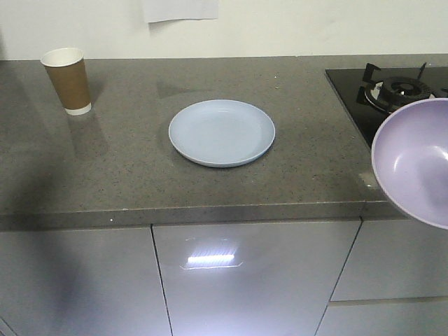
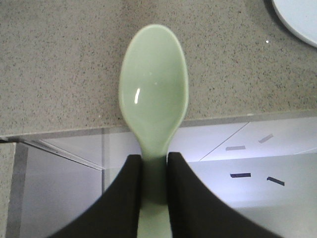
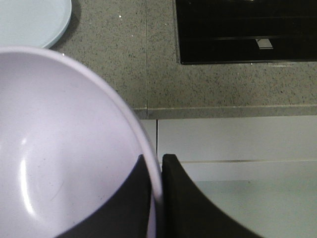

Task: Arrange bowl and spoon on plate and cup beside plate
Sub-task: 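Drive the base to the counter with the blue plate and cup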

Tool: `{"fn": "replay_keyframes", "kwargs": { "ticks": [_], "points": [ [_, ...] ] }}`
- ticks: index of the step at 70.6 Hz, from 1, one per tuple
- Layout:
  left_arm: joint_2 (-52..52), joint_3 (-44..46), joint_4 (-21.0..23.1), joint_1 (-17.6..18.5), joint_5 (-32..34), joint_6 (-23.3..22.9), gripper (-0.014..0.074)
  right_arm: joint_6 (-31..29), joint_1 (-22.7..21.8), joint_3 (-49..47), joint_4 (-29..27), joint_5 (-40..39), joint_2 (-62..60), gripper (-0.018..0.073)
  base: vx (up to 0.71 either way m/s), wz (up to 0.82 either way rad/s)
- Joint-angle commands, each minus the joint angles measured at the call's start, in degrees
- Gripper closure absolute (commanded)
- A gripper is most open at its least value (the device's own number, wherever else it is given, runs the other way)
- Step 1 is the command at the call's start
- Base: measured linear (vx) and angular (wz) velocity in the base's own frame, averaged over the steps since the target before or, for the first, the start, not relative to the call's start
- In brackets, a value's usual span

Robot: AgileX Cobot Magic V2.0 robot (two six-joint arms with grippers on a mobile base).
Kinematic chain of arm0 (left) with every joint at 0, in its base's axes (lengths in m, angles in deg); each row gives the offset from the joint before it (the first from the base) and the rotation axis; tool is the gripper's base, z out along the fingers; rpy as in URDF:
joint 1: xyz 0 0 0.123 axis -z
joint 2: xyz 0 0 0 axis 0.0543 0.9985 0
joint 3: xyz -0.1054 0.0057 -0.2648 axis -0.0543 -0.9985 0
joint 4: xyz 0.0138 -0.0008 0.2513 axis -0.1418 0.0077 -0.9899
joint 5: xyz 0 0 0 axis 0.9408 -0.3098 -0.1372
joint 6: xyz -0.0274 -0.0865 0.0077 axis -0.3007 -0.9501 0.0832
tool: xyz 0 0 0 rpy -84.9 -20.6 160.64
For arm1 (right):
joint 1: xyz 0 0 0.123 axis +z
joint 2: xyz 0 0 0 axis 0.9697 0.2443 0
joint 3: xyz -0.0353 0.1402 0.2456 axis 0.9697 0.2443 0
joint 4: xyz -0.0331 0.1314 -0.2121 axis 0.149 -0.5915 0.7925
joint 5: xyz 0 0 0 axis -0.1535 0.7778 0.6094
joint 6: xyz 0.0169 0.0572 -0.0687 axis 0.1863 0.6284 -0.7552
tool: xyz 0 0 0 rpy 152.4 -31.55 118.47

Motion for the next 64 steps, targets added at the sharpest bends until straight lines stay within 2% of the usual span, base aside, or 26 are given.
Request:
{"fn": "replay_keyframes", "kwargs": {
  "ticks": [1, 64],
  "points": [
    [-1.2, 1.2, 0.4, 0.4, 2.7, 0.0, 0.0603, 0.1, -0.2, -1.8, 0.4, -3.5, -0.5, 0.0565, 0.13, 0.01],
    [-1.2, 1.2, 0.4, 0.4, 2.7, 0.0, 0.0603, 0.1, -0.2, -1.8, 0.4, -3.5, -0.5, 0.0565, 0.16, 0.02]
  ]
}}
